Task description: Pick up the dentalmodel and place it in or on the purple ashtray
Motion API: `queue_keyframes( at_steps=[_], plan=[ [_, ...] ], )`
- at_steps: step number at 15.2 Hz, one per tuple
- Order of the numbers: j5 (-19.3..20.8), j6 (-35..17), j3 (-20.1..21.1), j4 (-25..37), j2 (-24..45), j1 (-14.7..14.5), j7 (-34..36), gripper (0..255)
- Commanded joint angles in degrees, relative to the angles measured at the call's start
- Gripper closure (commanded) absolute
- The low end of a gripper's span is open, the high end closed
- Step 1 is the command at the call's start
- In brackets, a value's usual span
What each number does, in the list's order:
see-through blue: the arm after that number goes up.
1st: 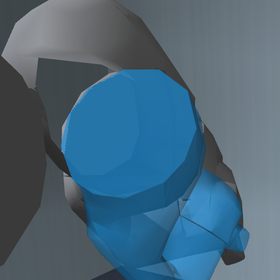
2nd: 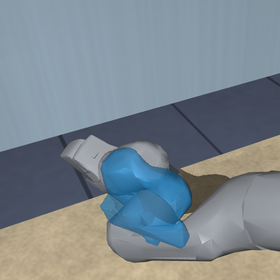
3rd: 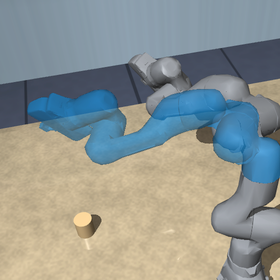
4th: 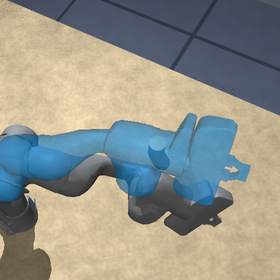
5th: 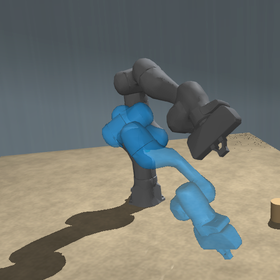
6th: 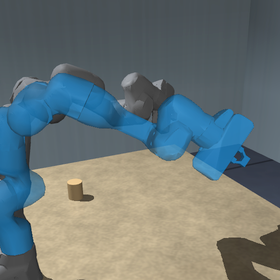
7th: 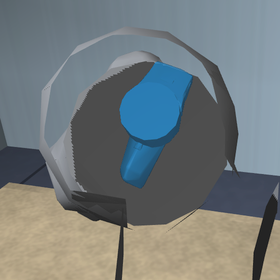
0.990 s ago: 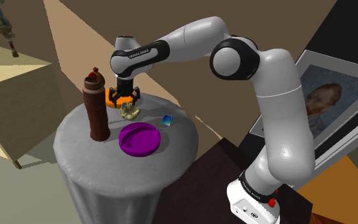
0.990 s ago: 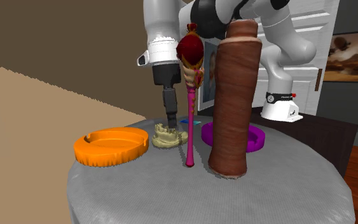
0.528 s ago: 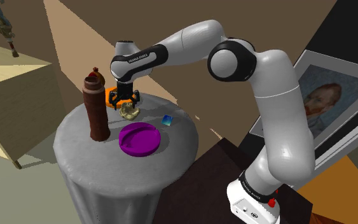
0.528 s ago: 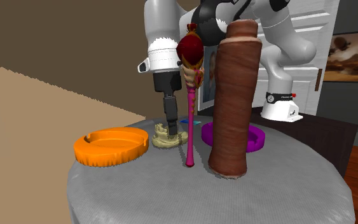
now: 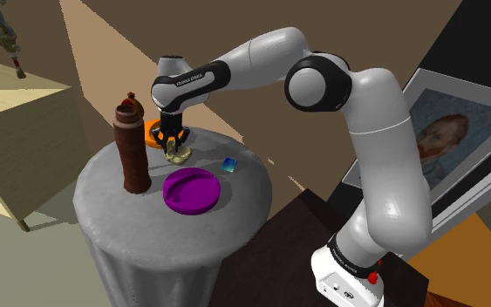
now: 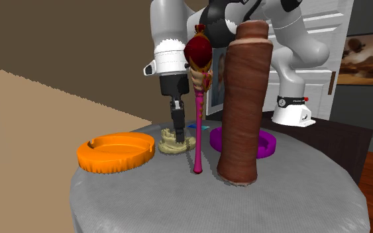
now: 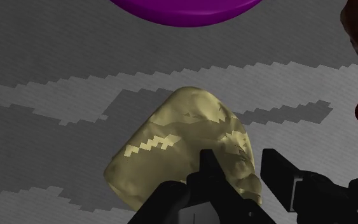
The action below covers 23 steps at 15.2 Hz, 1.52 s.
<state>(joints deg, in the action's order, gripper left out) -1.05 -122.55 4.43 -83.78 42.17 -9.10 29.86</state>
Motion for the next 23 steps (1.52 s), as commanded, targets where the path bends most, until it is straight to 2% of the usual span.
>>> queue_keyframes(
  at_steps=[1, 5, 23],
  plan=[
    [0.00, 0.00, -0.01, -0.02, 0.01, 0.01, 0.00, 255],
    [0.00, 0.00, -0.01, 0.00, 0.02, 0.01, 0.00, 255],
    [-0.21, 10.03, 0.21, 3.51, -6.52, 0.17, 0.41, 255]
  ],
)
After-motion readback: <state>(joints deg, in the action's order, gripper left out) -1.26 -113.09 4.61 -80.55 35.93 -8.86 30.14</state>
